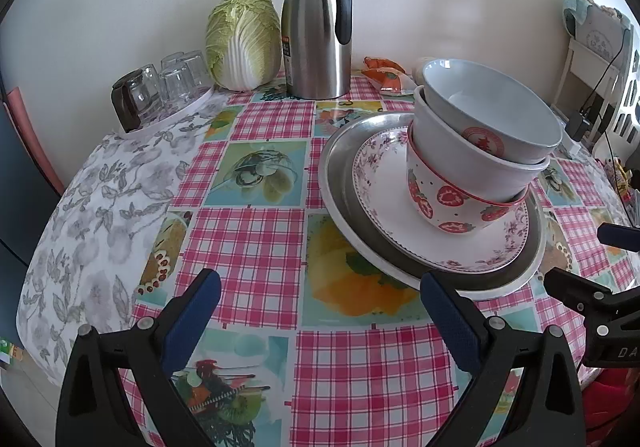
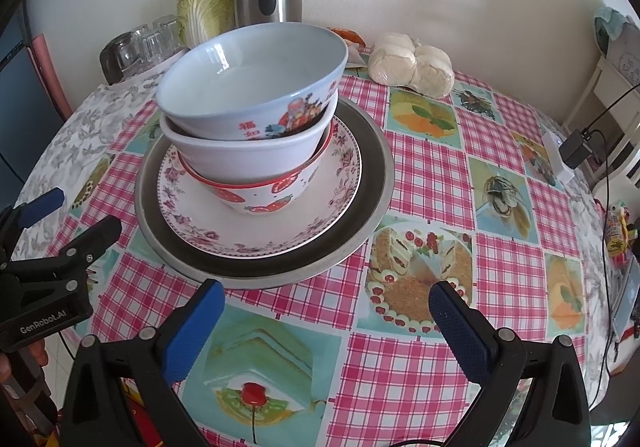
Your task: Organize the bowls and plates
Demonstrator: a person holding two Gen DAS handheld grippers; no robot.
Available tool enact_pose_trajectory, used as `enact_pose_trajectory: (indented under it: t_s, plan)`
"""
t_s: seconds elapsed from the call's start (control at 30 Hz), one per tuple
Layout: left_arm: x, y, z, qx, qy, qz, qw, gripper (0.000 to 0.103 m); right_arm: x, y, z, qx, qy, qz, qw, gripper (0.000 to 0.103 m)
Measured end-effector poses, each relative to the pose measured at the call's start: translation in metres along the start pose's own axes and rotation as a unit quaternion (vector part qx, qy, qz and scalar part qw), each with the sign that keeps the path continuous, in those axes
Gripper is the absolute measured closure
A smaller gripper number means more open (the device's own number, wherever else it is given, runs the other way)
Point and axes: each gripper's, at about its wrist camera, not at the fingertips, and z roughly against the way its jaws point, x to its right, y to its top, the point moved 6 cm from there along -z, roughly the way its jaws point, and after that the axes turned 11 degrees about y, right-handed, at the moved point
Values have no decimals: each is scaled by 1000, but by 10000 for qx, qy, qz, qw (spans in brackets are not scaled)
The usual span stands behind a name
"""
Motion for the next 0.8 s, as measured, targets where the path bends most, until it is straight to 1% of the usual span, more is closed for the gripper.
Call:
enact_pose_trajectory:
  t_s: [0.8]
  plan:
    - [1,-1,-1,-39,-15,10,10000,3,0,-1,-2,-57,-14,36,10000,0]
